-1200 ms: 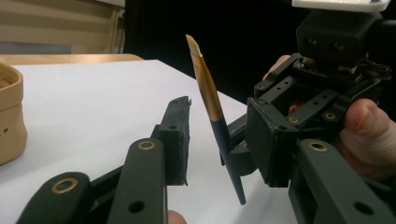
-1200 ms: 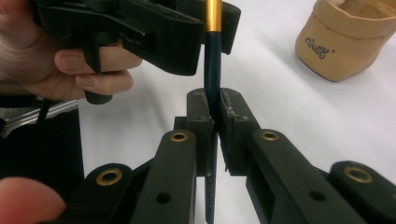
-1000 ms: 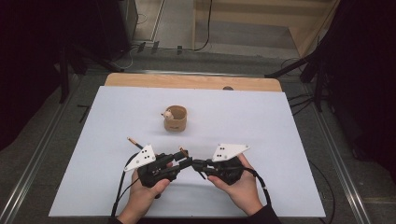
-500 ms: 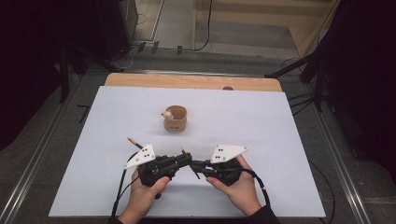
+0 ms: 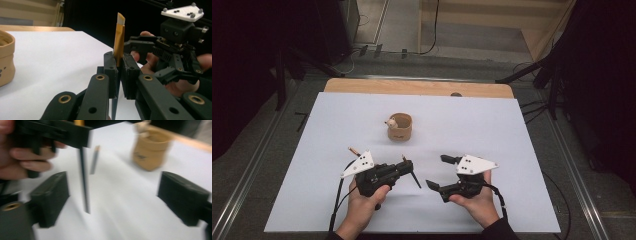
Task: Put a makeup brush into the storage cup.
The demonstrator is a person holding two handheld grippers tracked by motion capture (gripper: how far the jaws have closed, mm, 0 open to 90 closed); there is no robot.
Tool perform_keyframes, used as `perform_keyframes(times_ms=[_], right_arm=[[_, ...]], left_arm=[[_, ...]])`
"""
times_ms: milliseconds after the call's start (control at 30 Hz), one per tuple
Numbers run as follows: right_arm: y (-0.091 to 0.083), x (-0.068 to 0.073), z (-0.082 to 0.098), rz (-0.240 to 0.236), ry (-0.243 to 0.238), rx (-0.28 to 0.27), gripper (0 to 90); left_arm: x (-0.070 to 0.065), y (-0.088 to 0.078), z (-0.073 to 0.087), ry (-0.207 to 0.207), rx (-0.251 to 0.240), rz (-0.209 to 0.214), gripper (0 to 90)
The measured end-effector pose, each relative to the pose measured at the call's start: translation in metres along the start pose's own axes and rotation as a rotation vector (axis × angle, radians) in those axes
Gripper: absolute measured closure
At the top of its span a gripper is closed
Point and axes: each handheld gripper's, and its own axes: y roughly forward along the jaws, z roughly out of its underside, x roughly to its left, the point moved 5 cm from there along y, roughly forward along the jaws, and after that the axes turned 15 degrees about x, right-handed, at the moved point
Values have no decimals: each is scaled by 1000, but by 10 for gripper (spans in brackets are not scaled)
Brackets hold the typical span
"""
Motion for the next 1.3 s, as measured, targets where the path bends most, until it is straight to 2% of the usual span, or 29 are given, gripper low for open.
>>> perform_keyframes(times_ms=[33,133,167,300,500,667,833,1033,1167,1300], right_arm=[[-5,-5,4,47,4,-15,17],[-16,-17,13,68,20,-32,0],[-22,-26,20,111,43,-48,0],[-32,-36,29,126,71,-62,0],[-48,-52,48,180,112,-78,0],[-64,-64,61,224,155,-96,0],[-78,-73,76,242,181,-110,0],[-90,-79,98,273,223,-117,0],[-96,-82,107,279,250,-136,0],[-98,-83,108,274,249,-147,0]], left_arm=[[1,0,0,-2,0,-1,845],[3,-1,-1,-3,-2,-2,845],[3,-1,-2,-4,-3,-3,846],[5,-4,-7,-4,-13,-9,846],[11,-12,-19,-7,-38,-37,846],[14,-17,-27,13,-32,-56,846],[21,-23,-37,12,-49,-81,846],[30,-26,-49,24,-41,-109,846],[37,-31,-60,24,-53,-127,846],[41,-36,-72,30,-69,-141,846]])
